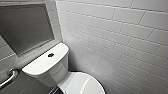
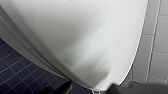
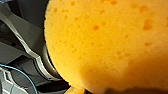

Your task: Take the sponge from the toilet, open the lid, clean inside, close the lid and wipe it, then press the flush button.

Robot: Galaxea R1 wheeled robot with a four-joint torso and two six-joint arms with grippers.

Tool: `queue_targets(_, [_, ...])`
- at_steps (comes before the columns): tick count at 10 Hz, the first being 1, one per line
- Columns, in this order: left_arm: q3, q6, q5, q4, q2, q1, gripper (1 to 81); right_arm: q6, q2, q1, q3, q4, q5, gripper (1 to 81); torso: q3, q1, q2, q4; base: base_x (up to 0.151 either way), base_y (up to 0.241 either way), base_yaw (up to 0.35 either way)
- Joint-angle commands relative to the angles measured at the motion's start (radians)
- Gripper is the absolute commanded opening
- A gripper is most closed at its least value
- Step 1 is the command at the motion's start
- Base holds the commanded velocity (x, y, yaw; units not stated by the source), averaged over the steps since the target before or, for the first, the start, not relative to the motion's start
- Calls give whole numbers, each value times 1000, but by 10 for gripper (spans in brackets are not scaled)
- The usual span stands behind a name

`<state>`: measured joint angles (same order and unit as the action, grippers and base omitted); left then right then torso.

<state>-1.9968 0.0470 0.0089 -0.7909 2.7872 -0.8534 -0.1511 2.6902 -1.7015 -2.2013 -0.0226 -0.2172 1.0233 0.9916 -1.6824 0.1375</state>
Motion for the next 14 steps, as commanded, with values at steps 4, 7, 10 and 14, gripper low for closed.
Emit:
queue_targets(4, [59, -10, 17, -8, 2, 181, 811, 1, -22, -25, 28, 6, 73, 10, 0, 0, 0, 0, 0, 0, 0])
queue_targets(7, [49, -15, 14, -7, 16, 194, 811, -1, -39, -31, 65, 10, 72, 10, 0, 0, 0, 0, 0, 0, 0])
queue_targets(10, [19, -15, 16, -2, 25, 194, 811, -1, -39, -28, 91, 7, 67, 10, 0, 0, 0, 0, 0, 0, 0])
queue_targets(14, [90, -13, -26, 64, 22, 196, 811, -2, -50, -31, 97, 10, 56, 10, 0, 0, 0, 0, 0, 0, 0])
